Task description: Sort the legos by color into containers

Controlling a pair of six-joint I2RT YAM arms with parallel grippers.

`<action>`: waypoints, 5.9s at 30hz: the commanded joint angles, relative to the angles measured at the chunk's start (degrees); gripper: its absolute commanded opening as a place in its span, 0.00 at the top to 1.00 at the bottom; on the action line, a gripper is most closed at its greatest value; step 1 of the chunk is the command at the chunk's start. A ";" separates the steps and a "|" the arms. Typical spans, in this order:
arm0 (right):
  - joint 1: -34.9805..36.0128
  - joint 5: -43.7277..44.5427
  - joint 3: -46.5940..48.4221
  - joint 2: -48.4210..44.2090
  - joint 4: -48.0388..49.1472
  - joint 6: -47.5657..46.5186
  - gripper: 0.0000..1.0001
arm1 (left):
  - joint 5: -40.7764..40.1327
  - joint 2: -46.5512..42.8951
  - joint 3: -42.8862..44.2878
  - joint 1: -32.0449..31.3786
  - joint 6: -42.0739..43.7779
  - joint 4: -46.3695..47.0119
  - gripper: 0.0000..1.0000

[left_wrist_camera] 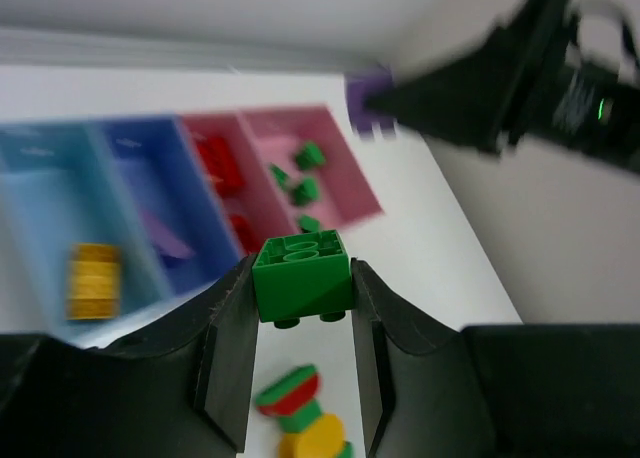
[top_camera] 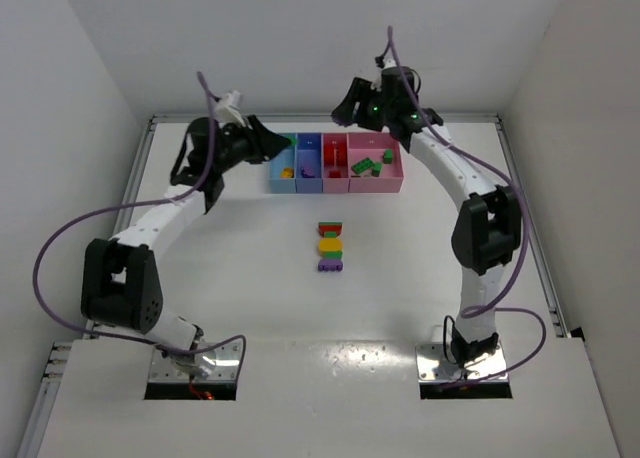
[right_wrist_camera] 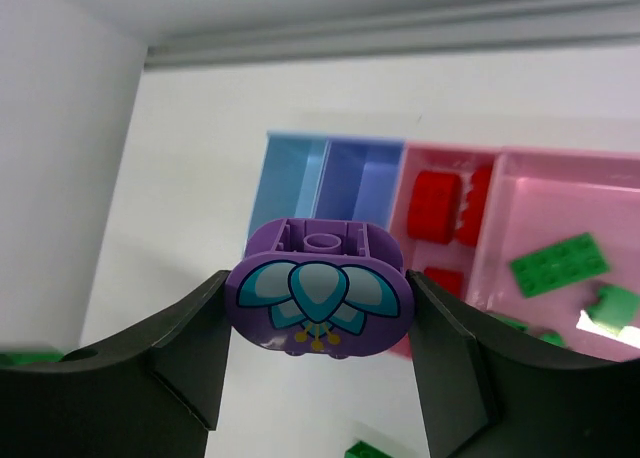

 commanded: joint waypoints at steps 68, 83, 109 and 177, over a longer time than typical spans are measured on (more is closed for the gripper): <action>-11.05 -17.06 -30.07 -30.42 -25.33 -42.45 0.02 | -5.69 46.21 60.56 -14.22 14.41 -18.09 0.04; 12.52 -3.80 -31.03 -15.21 -16.72 -13.27 0.04 | -7.70 10.18 34.29 2.22 19.39 -34.88 0.00; 20.52 11.42 -25.15 1.31 -12.77 1.50 0.18 | -21.51 -17.52 5.62 9.52 25.12 -37.69 0.00; 34.32 13.52 -49.04 -38.50 7.01 -46.92 1.00 | 30.27 -3.10 -3.17 -9.64 21.16 -25.30 0.68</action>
